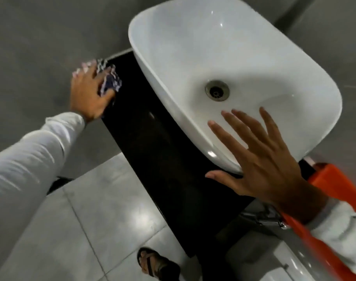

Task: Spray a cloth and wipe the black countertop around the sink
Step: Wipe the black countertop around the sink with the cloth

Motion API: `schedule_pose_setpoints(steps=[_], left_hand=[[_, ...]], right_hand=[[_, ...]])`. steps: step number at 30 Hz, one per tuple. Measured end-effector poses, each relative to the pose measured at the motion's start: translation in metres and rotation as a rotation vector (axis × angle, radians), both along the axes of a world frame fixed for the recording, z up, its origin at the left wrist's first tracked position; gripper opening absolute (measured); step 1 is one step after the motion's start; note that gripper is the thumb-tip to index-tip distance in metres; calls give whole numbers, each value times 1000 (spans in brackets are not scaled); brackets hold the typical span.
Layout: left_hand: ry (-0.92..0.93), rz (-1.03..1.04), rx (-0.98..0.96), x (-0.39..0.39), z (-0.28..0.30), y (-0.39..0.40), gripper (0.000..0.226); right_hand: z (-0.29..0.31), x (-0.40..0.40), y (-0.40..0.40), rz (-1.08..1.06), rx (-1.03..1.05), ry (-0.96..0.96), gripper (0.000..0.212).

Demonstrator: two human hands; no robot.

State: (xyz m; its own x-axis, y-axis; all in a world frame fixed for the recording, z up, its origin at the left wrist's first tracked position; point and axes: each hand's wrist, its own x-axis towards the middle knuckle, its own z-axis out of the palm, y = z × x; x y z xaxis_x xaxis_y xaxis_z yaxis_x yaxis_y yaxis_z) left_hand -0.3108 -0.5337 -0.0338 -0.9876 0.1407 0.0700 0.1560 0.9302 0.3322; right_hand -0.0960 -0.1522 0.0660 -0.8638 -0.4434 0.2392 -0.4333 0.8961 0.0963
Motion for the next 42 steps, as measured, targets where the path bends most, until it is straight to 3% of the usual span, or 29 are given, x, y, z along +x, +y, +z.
schedule_pose_setpoints(steps=[3, 6, 10, 14, 22, 30, 33, 37, 40, 42], left_hand=[[33, 234, 403, 17, -18, 9, 69], [39, 433, 796, 56, -16, 35, 76], [1, 529, 1093, 145, -8, 88, 74], [-39, 496, 902, 236, -1, 147, 74], [-122, -4, 54, 385, 17, 224, 69], [-17, -443, -70, 313, 18, 188, 63], [-1, -377, -130, 239, 15, 141, 67], [-112, -37, -103, 153, 23, 95, 85], [-121, 218, 43, 156, 21, 113, 87], [-87, 231, 52, 185, 19, 133, 86]], right_hand=[[1, 0, -2, -3, -34, 12, 89], [0, 2, -4, -20, -33, -6, 88], [0, 3, -6, -29, -42, -7, 88], [-3, 1, -7, -28, -56, -4, 88], [6, 5, -8, -49, -47, -13, 92], [14, 5, -5, -74, 5, -91, 96], [12, 5, -4, -76, -47, -109, 95], [10, 1, -4, -83, -92, -95, 97], [10, 2, -5, -90, -97, -108, 99], [10, 2, -6, -104, -79, -105, 100]])
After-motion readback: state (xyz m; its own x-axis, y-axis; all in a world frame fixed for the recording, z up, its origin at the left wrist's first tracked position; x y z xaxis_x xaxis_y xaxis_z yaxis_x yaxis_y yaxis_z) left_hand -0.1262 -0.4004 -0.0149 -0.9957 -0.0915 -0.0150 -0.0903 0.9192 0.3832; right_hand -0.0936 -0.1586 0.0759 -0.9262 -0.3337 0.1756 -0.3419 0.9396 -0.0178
